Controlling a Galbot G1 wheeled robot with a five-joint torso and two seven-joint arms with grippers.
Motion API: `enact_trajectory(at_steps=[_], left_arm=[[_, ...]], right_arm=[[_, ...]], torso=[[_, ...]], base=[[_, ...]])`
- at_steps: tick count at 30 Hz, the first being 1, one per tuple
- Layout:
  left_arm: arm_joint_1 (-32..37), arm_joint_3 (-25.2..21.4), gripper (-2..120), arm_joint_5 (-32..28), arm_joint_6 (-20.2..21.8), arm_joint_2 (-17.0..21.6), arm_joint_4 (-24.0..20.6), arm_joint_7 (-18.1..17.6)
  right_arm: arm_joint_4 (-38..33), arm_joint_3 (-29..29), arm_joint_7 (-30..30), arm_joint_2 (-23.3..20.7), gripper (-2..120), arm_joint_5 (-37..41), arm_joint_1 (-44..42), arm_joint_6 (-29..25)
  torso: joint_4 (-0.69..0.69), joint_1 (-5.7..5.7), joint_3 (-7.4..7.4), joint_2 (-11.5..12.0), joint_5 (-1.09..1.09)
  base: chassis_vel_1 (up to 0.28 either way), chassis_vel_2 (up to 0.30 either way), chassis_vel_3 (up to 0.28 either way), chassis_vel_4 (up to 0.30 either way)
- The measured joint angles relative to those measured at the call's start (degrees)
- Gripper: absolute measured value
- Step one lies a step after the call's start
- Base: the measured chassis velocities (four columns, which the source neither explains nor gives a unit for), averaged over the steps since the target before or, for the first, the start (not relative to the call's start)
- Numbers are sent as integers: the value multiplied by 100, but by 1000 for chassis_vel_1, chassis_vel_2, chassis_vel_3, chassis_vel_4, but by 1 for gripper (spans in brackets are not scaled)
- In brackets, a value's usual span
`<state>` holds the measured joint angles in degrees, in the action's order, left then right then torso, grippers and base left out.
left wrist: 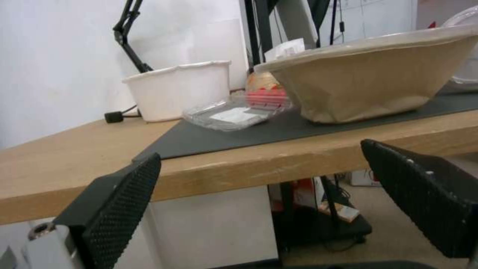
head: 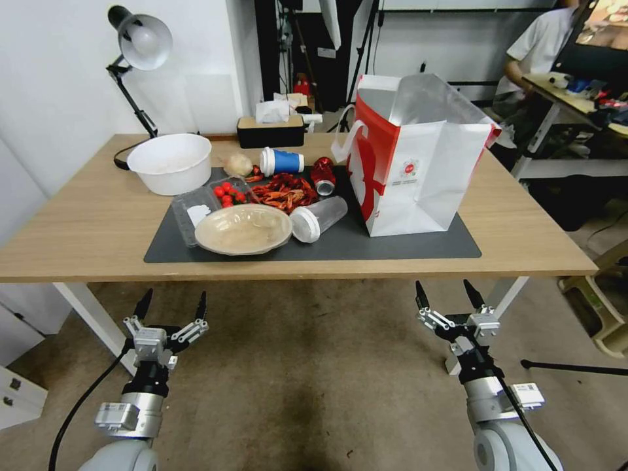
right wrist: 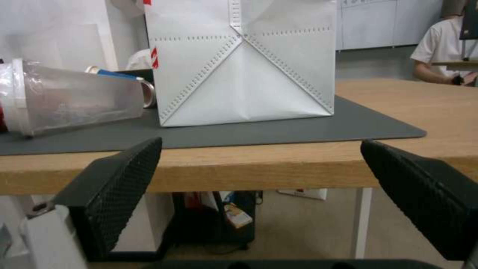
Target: Pick up the food delivery bag from the floor and place it on the table.
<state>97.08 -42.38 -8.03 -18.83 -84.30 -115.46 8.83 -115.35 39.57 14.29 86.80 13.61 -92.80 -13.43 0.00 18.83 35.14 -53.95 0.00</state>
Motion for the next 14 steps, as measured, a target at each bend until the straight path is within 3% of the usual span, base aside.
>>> enact_trajectory(at_steps=[14], left_arm=[[1, 0, 100, -2, 0, 0, -1, -5]], right_arm=[[-4, 0, 0, -2, 100, 8, 1, 0]], torso=[[0, 0, 0, -1, 0]], base=[[0, 0, 0, 0]])
